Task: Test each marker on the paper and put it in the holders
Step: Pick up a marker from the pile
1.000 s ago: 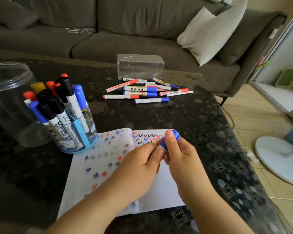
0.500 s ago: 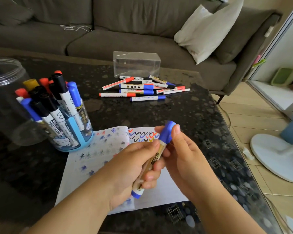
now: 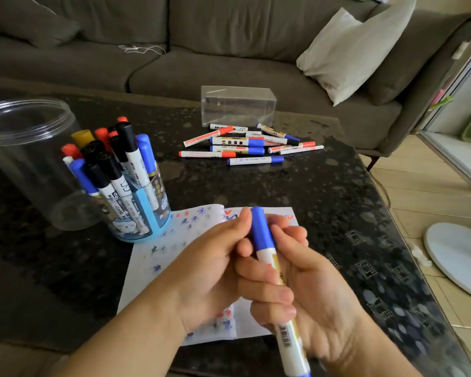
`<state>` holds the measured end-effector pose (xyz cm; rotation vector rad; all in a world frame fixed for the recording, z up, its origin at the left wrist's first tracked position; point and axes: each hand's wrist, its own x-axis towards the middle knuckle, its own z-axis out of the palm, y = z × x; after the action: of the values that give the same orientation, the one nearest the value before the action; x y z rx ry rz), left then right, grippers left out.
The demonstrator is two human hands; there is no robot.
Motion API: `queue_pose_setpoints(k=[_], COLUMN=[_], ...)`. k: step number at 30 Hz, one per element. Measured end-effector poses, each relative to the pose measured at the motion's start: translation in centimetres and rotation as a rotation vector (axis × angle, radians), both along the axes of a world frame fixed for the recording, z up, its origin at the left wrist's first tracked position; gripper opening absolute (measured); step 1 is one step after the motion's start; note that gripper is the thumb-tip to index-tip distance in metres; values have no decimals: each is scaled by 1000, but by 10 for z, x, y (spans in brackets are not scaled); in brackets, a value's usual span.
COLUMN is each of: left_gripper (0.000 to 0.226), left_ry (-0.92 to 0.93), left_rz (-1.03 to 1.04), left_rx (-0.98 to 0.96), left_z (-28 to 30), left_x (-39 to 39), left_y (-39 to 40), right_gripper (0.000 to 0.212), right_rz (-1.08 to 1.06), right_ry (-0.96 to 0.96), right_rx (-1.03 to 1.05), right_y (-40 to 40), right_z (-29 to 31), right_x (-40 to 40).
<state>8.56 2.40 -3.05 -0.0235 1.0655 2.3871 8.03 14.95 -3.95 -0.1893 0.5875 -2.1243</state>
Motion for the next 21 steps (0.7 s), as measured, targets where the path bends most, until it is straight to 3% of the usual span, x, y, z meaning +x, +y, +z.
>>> queue_pose_setpoints(k=[3, 5, 9, 12, 18, 21], left_gripper=[30, 25, 44, 34, 23, 20], left_ry=[149, 158, 84, 51, -109, -112], left_rz=[-48, 47, 240, 309, 548, 694], left_rx=[100, 3, -214, -327, -440, -394], left_z=[3, 3, 7, 3, -11, -9], left_x=[1, 2, -1, -4, -17, -25], left_y=[-5, -4, 4, 8, 12, -9], right_gripper=[33, 32, 38, 36, 26, 33], right_rz=[33, -13, -254, -354, -306, -237], right_ry=[60, 65, 210, 402, 1080, 1159], right_rx=[-90, -1, 463, 808, 1599, 1633], right_y=[-1, -2, -6, -9, -11, -8], right_z=[4, 7, 12, 6, 0, -2], right_x=[6, 9, 10, 6, 6, 12])
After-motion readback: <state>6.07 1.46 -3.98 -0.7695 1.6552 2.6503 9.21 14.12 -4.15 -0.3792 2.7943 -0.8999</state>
